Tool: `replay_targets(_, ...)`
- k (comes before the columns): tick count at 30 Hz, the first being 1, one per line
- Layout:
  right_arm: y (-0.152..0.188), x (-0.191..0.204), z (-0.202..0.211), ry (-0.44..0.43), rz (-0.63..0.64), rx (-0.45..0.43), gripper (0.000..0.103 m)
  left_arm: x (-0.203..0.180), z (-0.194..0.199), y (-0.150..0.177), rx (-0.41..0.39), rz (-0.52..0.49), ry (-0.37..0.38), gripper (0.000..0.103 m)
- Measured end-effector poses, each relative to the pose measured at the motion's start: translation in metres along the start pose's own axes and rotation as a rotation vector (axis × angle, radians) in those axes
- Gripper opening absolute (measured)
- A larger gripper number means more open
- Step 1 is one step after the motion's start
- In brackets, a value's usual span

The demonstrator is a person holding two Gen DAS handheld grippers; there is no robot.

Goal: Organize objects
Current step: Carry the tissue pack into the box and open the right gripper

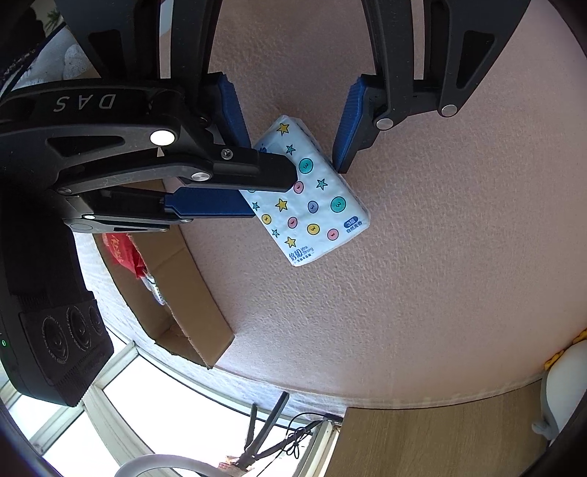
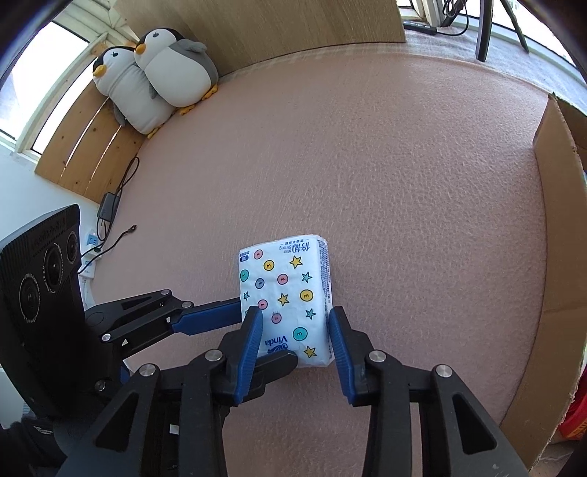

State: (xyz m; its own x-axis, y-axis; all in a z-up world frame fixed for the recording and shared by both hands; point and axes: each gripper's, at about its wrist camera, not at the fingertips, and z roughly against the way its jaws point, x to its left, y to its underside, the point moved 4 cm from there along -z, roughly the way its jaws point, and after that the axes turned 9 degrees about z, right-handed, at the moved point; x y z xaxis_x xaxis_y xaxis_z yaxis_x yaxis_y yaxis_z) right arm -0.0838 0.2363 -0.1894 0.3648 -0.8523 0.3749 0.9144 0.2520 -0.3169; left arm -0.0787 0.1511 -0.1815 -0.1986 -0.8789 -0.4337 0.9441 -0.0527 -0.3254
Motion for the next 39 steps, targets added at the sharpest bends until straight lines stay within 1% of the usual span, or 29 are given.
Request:
replay_targets(4,-0.002,-0.009,0.024,0.033,-0.008,-0.053,0.034,-0.026,0.003,-0.013,-0.026,-0.049,0.016,0.05)
replay_targets(8,-0.003,-0.021,0.051,0.09,-0.015,-0.116,0.034,-0.058,0.002,-0.027,-0.048,-0.108,0.031,0.05)
replay_targets(14,-0.002,-0.044,0.091,0.163,-0.058,-0.204,0.034,-0.115,-0.012,-0.053,-0.07,-0.186,0.064,0.05)
replay_targets(19,0.009,-0.068,0.122,0.219,-0.1,-0.257,0.034,-0.157,-0.024,-0.059,-0.066,-0.239,0.091,0.05)
replay_targets(24,0.025,-0.096,0.143,0.246,-0.156,-0.287,0.035,-0.192,-0.043,-0.06,-0.045,-0.285,0.114,0.05)
replay_targets(29,0.039,-0.118,0.156,0.258,-0.203,-0.3,0.034,-0.215,-0.058,-0.056,-0.023,-0.32,0.12,0.05)
replay_targets(33,0.047,-0.13,0.16,0.265,-0.226,-0.303,0.035,-0.225,-0.063,-0.051,-0.01,-0.343,0.12,0.05)
replay_targets(35,0.049,-0.134,0.163,0.281,-0.234,-0.308,0.035,-0.226,-0.064,-0.05,-0.008,-0.35,0.11,0.053)
replay_targets(36,0.05,-0.136,0.164,0.294,-0.238,-0.313,0.037,-0.226,-0.064,-0.049,-0.007,-0.348,0.108,0.056)
replay_targets(37,0.05,-0.138,0.165,0.305,-0.244,-0.314,0.043,-0.225,-0.063,-0.049,-0.006,-0.343,0.106,0.063)
replay_targets(38,0.051,-0.14,0.166,0.313,-0.252,-0.318,0.049,-0.223,-0.062,-0.049,-0.008,-0.339,0.107,0.065)
replay_targets(39,0.052,-0.141,0.168,0.316,-0.259,-0.325,0.05,-0.221,-0.06,-0.049,-0.009,-0.336,0.106,0.065)
